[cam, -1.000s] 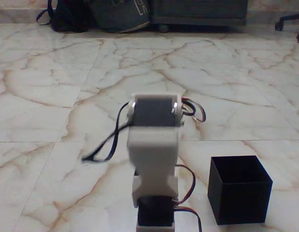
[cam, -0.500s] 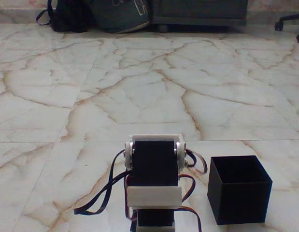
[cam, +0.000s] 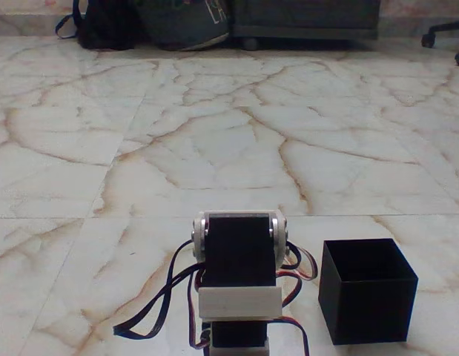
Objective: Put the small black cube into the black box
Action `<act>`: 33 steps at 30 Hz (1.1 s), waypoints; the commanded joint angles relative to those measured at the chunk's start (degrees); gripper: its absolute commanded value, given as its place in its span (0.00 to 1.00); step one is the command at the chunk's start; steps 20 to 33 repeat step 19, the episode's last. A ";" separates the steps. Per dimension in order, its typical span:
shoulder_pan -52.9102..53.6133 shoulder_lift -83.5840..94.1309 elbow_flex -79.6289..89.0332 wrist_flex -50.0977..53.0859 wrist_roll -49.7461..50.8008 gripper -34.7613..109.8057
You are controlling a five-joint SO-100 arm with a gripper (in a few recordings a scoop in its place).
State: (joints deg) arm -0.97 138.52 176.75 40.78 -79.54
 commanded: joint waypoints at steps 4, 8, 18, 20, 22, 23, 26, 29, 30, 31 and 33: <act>0.70 0.79 -0.18 -0.44 -0.44 0.26; 0.70 0.79 -0.18 -0.44 -0.44 0.26; 0.70 0.79 -0.18 -0.53 -0.53 0.26; 0.70 0.79 -0.18 -0.53 -0.53 0.26; 0.70 0.79 -0.18 -0.53 -0.53 0.26; 0.70 0.79 -0.18 -0.53 -0.53 0.26; 0.70 0.79 -0.18 -0.53 -0.53 0.26; 0.70 0.79 -0.18 -0.53 -0.53 0.26; 0.70 0.79 -0.18 -0.53 -0.53 0.26; 0.70 0.79 -0.18 -0.53 -0.53 0.26; 0.70 0.79 -0.18 -0.53 -0.53 0.26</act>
